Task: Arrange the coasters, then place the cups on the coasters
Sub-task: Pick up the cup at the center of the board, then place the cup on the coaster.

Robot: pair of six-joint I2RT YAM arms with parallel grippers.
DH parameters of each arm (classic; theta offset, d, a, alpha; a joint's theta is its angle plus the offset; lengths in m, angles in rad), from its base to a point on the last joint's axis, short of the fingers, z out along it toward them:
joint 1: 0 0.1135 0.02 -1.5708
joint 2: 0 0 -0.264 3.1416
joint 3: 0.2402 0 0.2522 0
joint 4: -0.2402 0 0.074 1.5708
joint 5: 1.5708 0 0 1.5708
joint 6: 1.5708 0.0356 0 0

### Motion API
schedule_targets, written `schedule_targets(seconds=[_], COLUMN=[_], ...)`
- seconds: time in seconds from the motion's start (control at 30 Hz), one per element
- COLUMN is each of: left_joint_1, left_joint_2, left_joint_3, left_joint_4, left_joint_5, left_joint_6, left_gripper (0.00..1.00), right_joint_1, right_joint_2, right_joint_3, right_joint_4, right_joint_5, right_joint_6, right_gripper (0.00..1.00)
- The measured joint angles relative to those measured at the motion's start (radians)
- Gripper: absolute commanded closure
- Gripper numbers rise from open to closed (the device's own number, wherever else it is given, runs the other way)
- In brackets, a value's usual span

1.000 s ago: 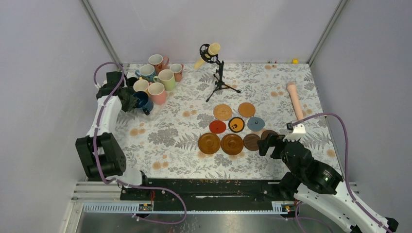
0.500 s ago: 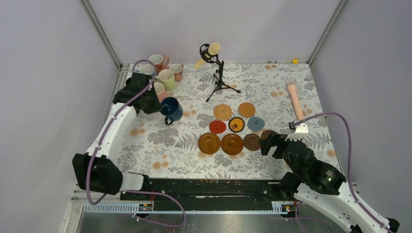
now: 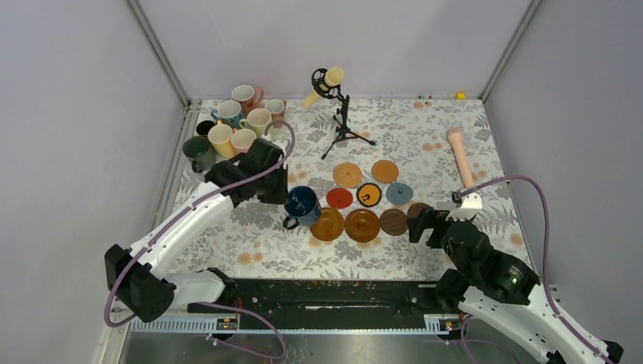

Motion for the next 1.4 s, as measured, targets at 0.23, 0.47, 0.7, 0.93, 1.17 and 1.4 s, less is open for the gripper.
schedule_targets(seconds=[0.23, 0.47, 0.7, 0.93, 1.17, 1.4], left_joint_1=[-0.066, -0.096, -0.118, -0.119, -0.122, -0.124], left_joint_2=[0.053, 0.131, 0.193, 0.227, 0.28, 0.309], left_joint_3=[-0.084, -0.098, -0.084, -0.074, -0.046, 0.01], left_joint_4=[0.042, 0.079, 0.103, 0.146, 0.159, 0.153], left_joint_5=[-0.016, -0.05, -0.057, -0.058, -0.057, -0.062], left_joint_6=[-0.064, -0.093, -0.105, -0.116, -0.119, -0.097], left_gripper=[0.99, 1.0, 1.0, 1.0, 1.0, 1.0], right_joint_1=[0.0, 0.0, 0.0, 0.0, 0.0, 0.0], right_joint_2=[0.0, 0.0, -0.013, -0.025, -0.034, -0.036], right_joint_3=[0.0, 0.0, 0.0, 0.0, 0.0, 0.0], right_joint_4=[0.0, 0.0, 0.0, 0.001, 0.001, 0.001], right_joint_5=[0.007, 0.016, 0.023, 0.023, 0.023, 0.023], right_joint_6=[0.0, 0.0, 0.0, 0.0, 0.0, 0.0], right_gripper=[0.01, 0.01, 0.01, 0.01, 0.01, 0.01])
